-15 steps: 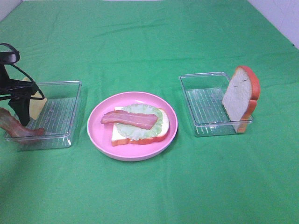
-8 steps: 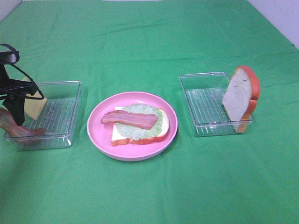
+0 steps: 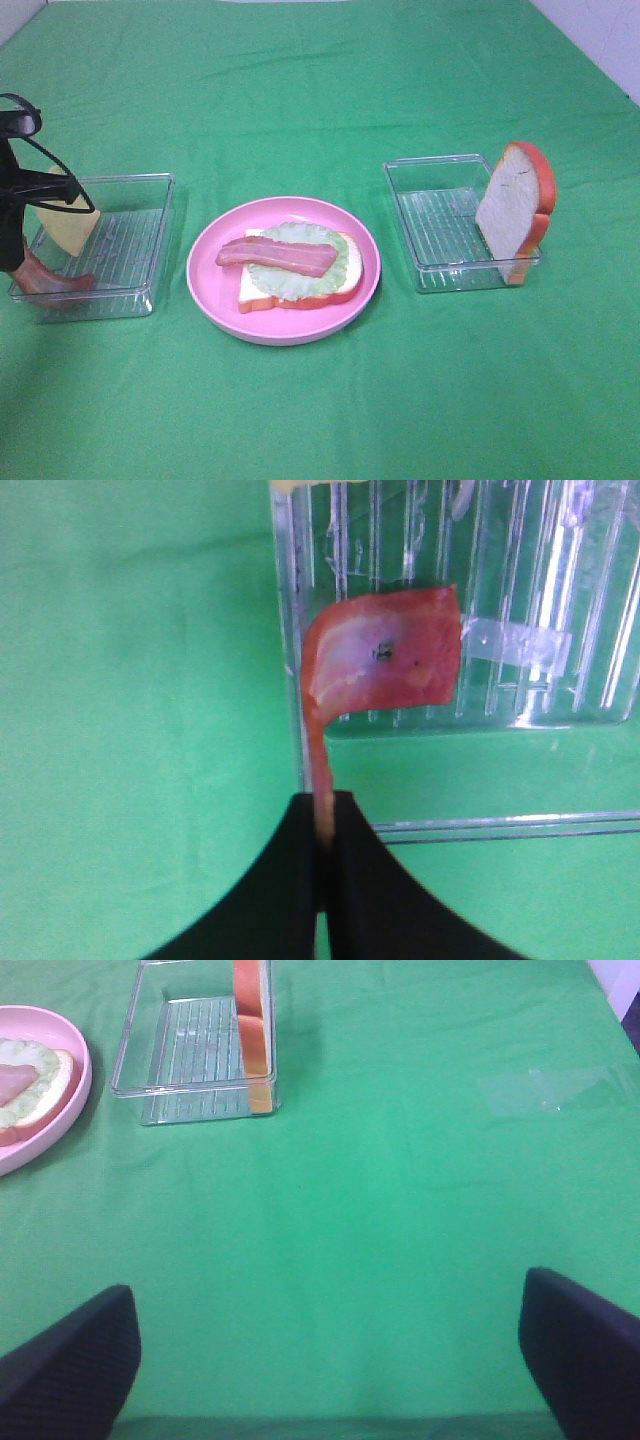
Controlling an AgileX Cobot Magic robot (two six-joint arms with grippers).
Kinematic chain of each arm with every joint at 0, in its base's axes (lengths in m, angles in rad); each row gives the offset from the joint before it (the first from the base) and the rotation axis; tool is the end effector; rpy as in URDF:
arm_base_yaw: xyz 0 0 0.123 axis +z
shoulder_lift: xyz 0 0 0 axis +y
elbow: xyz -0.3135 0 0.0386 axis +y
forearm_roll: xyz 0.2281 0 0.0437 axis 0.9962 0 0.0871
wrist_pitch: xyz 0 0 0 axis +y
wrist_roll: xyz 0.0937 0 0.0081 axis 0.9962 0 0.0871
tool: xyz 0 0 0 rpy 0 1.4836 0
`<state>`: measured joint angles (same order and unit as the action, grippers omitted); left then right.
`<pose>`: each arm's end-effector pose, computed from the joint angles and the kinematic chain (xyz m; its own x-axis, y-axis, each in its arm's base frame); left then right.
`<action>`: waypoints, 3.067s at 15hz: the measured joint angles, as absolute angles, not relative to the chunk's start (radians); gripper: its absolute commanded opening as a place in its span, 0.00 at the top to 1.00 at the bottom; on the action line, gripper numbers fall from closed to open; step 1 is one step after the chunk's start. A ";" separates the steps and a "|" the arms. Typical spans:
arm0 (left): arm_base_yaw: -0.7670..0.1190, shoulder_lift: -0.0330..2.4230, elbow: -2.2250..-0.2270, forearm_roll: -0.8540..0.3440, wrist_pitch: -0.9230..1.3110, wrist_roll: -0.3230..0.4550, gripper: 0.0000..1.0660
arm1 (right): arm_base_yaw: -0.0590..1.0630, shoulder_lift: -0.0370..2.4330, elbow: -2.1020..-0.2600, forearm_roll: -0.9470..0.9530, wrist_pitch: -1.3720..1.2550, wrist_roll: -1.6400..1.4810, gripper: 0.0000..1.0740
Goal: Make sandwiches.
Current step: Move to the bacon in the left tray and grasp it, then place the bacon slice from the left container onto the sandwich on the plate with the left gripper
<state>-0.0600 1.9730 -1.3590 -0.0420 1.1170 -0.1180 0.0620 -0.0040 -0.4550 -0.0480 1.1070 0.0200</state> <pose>0.3621 -0.0253 0.2069 -0.9941 -0.0764 0.0770 -0.0787 0.9965 -0.0274 -0.0486 -0.0071 0.2506 -0.5304 -0.0344 -0.8470 -0.0264 0.9994 -0.0241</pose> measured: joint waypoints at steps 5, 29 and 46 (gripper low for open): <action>-0.060 1.973 -1.359 -0.042 1.113 -0.118 1.00 | 0.062 -0.004 -0.455 -0.048 1.107 0.020 0.08; -0.470 2.018 -1.823 -0.487 1.145 0.000 1.00 | 0.062 -0.004 -0.455 -0.048 1.106 0.020 0.08; -0.536 2.255 -1.878 -0.331 1.139 -0.154 1.00 | 0.062 -0.004 -0.455 -0.048 1.106 0.020 0.08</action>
